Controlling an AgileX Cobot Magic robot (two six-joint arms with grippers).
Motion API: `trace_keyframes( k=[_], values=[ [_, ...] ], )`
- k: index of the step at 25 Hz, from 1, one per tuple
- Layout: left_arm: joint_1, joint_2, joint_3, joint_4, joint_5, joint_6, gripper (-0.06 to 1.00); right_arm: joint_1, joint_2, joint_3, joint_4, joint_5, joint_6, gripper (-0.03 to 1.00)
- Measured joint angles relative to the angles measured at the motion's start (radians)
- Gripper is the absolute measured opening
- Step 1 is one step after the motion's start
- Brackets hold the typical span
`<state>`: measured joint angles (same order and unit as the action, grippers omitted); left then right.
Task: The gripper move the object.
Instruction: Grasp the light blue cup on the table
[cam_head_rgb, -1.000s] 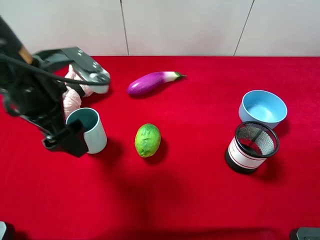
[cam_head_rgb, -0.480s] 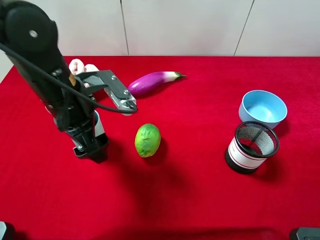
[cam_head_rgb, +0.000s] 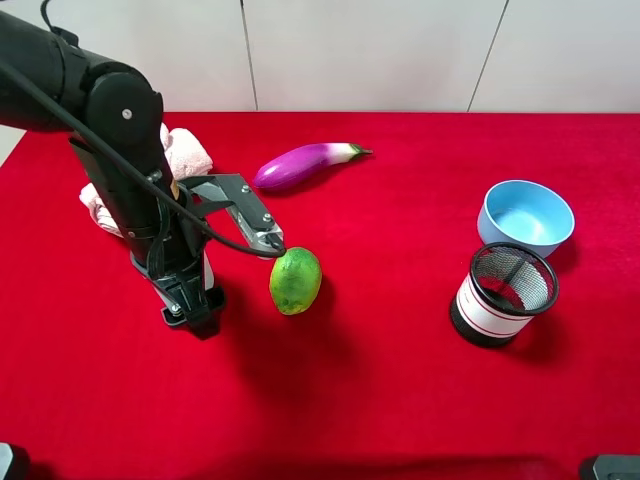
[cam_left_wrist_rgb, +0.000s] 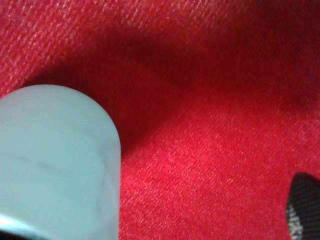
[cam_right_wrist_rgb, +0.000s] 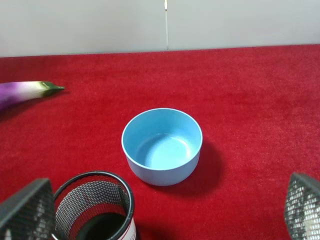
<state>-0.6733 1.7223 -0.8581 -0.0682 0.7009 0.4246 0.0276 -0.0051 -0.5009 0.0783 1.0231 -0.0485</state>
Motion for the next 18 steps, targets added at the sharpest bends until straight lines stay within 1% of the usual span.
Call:
trace_keyframes(
  k=[5,8,14,18],
  values=[
    [0.000,0.000,0.000,0.000,0.001,0.002,0.74,0.000,0.000,0.000,0.000,0.000,0.000,0.69],
    [0.000,0.000,0.000,0.000,0.001,0.002,0.65,0.000,0.000,0.000,0.000,0.000,0.000,0.69],
    [0.000,0.000,0.000,0.000,0.001,0.002,0.38,0.000,0.000,0.000,0.000,0.000,0.000,0.69],
    [0.000,0.000,0.000,0.000,0.001,0.002,0.22,0.000,0.000,0.000,0.000,0.000,0.000,0.69]
  ],
)
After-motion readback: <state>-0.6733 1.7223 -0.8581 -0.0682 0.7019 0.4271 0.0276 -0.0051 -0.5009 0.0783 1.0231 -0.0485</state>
